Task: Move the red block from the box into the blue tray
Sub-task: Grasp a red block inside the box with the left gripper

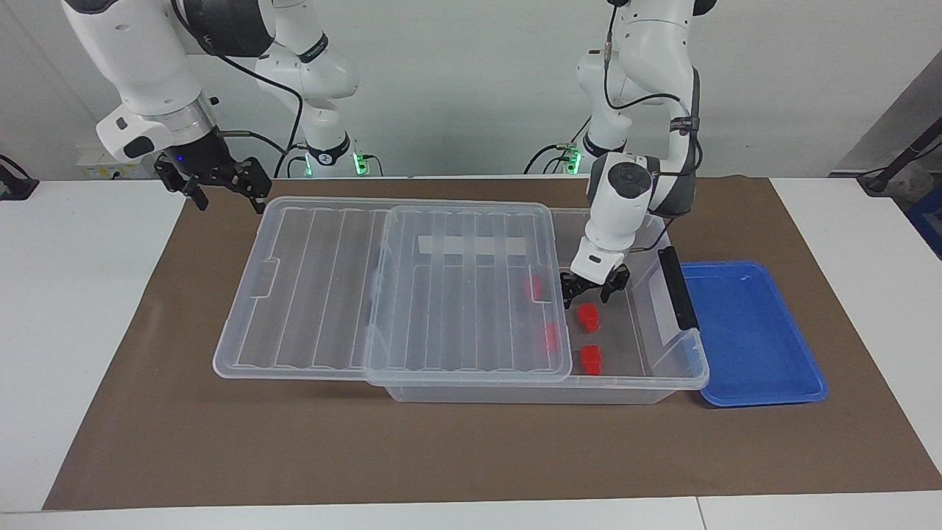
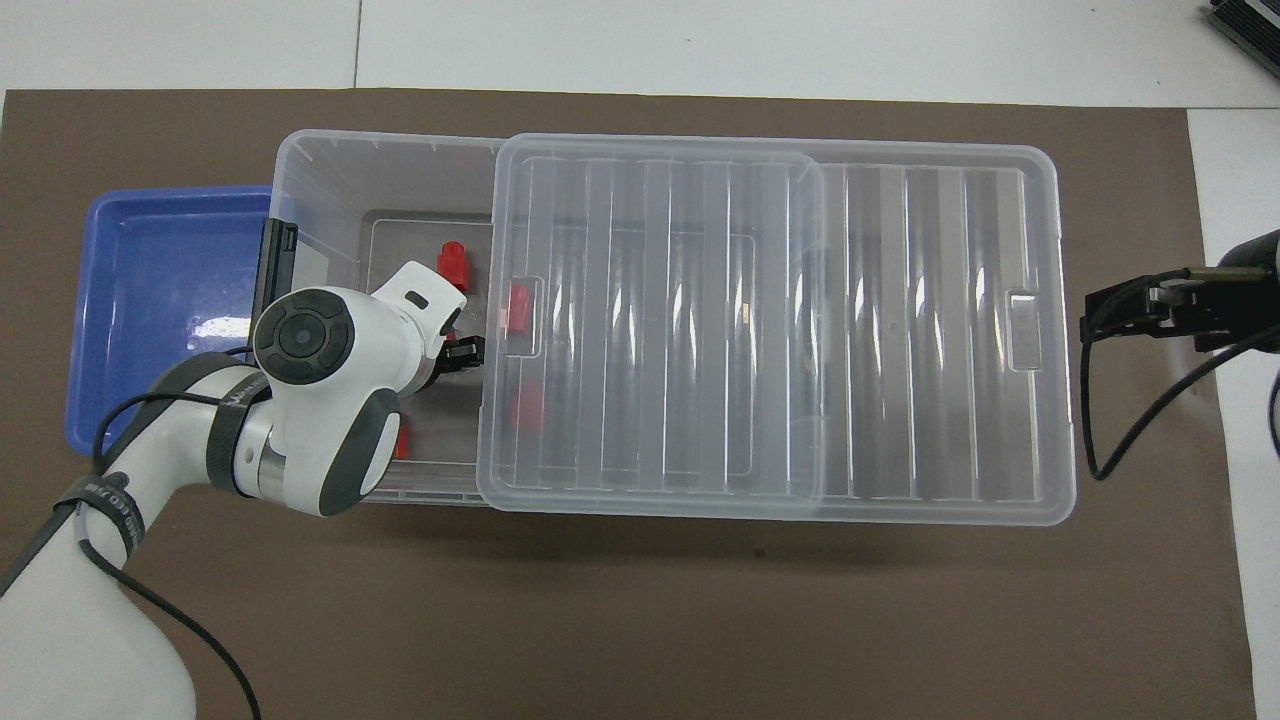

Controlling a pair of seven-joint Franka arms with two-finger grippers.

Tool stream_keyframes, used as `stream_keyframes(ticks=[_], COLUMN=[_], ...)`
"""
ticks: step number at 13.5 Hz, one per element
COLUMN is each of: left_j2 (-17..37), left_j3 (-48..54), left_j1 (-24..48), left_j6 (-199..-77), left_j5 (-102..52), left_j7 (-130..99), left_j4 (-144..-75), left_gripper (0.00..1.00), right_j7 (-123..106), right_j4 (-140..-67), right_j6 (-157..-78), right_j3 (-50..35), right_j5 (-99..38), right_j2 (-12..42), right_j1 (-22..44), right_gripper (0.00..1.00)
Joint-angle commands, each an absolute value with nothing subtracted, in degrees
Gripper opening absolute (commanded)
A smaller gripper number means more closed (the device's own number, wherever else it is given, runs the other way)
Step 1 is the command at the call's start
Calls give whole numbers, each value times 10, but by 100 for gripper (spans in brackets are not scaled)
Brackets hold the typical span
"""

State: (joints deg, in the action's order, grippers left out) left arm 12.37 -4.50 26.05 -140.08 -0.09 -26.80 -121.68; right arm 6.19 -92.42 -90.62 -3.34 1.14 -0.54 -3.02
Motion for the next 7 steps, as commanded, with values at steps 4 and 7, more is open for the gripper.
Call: stream_keyframes(ticks=[4,7], left_j2=[143,146], left_j3=[-55,-54], left_j1=[267,264], left_j6=[-1423,-1422], left_j5=[25,25], left_j7=[-277,-277], left_j4=[-1202,-1196], left_gripper=[83,58], right_j7=[67,67], right_j4=[-932,-932], right_j6=[-909,-910], right_j3=[-38,-38], right_j5=[5,5], right_j2=[-11,-11], right_j1=[-37,-37], right_gripper=[100,100])
